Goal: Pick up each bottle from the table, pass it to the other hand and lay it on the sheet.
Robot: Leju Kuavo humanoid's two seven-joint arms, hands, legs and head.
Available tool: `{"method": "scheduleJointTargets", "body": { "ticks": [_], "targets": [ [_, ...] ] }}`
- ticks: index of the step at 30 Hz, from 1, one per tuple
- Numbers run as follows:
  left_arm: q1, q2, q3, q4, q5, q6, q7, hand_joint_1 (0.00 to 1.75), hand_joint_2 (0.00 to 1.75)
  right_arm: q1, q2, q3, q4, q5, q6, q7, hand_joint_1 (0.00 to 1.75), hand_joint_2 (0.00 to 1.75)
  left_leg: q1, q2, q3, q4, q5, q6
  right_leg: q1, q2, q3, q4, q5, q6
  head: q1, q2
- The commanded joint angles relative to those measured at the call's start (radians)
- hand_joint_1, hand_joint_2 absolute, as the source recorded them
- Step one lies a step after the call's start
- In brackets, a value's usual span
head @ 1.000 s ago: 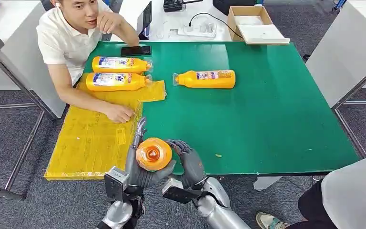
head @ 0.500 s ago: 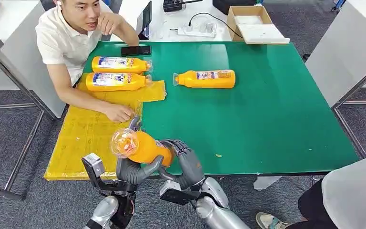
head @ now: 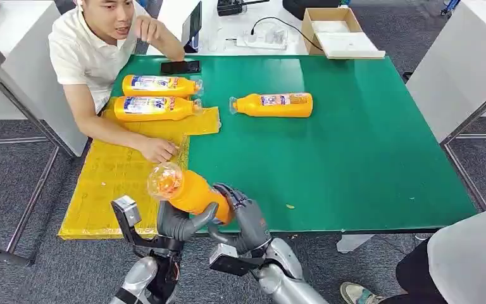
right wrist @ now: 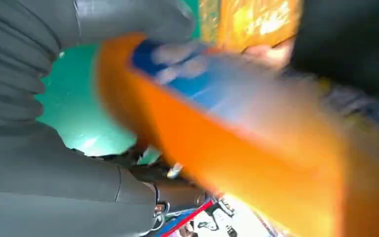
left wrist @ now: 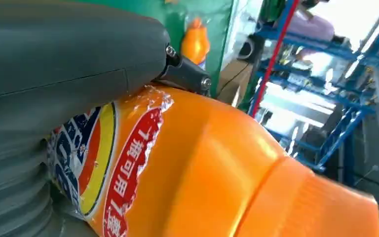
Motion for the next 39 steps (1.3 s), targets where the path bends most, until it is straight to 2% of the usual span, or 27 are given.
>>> {"method": "scheduleJointTargets", "body": {
  "ticks": [1, 11, 16, 21, 27, 33, 39],
  "targets": [
    [-0.002, 0.017, -0.022, -0.023, -0.068, 0.052, 0.002, 1.75, 1.75, 0.008, 0.013, 0.091, -0.006, 0.014, -0.020, 0.011, 0.00, 0.00, 0.002, 0.002, 0.004, 0.000, -0.002, -0.002, 0.002, 0.000, 0.004, 0.000, -0.002, -0.002, 0.000, 0.000],
    [0.001, 0.037, 0.005, -0.015, -0.103, 0.081, 0.004, 1.75, 1.75, 0.020, 0.009, 0.093, -0.015, 0.016, -0.028, 0.012, 0.00, 0.00, 0.001, 0.001, 0.002, 0.000, -0.001, -0.002, 0.002, -0.001, 0.002, -0.001, -0.001, -0.002, 0.000, 0.000],
    [-0.014, 0.094, 0.037, 0.026, -0.274, 0.148, 0.025, 1.75, 1.75, 0.049, 0.003, 0.068, -0.030, 0.014, -0.040, 0.013, 0.00, 0.00, 0.001, 0.001, 0.003, -0.001, -0.001, -0.002, 0.001, -0.001, 0.003, -0.001, -0.001, -0.002, 0.000, 0.000],
    [-0.024, 0.111, 0.079, 0.019, -0.404, 0.157, 0.017, 1.75, 1.75, 0.058, 0.005, 0.047, -0.032, 0.022, -0.042, 0.004, 0.00, 0.00, 0.001, 0.001, 0.003, -0.001, -0.001, -0.002, 0.001, -0.001, 0.003, -0.001, -0.001, -0.002, 0.000, 0.000],
    [-0.082, 0.161, 0.137, 0.002, -0.607, 0.239, 0.033, 1.75, 1.75, 0.085, -0.001, 0.017, -0.065, 0.037, -0.049, -0.005, 0.00, 0.00, 0.002, -0.001, 0.002, 0.000, 0.000, -0.002, 0.002, -0.003, 0.002, 0.000, -0.001, -0.002, 0.000, 0.000],
    [-0.124, 0.179, 0.218, 0.031, -0.646, 0.238, 0.048, 1.75, 1.75, 0.109, 0.000, 0.013, -0.094, 0.064, -0.053, 0.000, 0.00, 0.00, 0.002, 0.000, 0.003, -0.001, -0.001, -0.003, 0.002, -0.002, 0.003, 0.000, -0.002, -0.003, 0.000, 0.000],
    [-0.224, 0.202, 0.272, 0.144, -0.807, 0.328, 0.076, 1.75, 1.75, 0.109, -0.002, 0.016, -0.102, 0.088, -0.050, 0.009, 0.00, 0.00, 0.001, -0.001, 0.001, -0.001, 0.000, -0.001, 0.001, -0.002, 0.001, 0.000, -0.001, -0.002, 0.000, 0.000]
  ]
}}
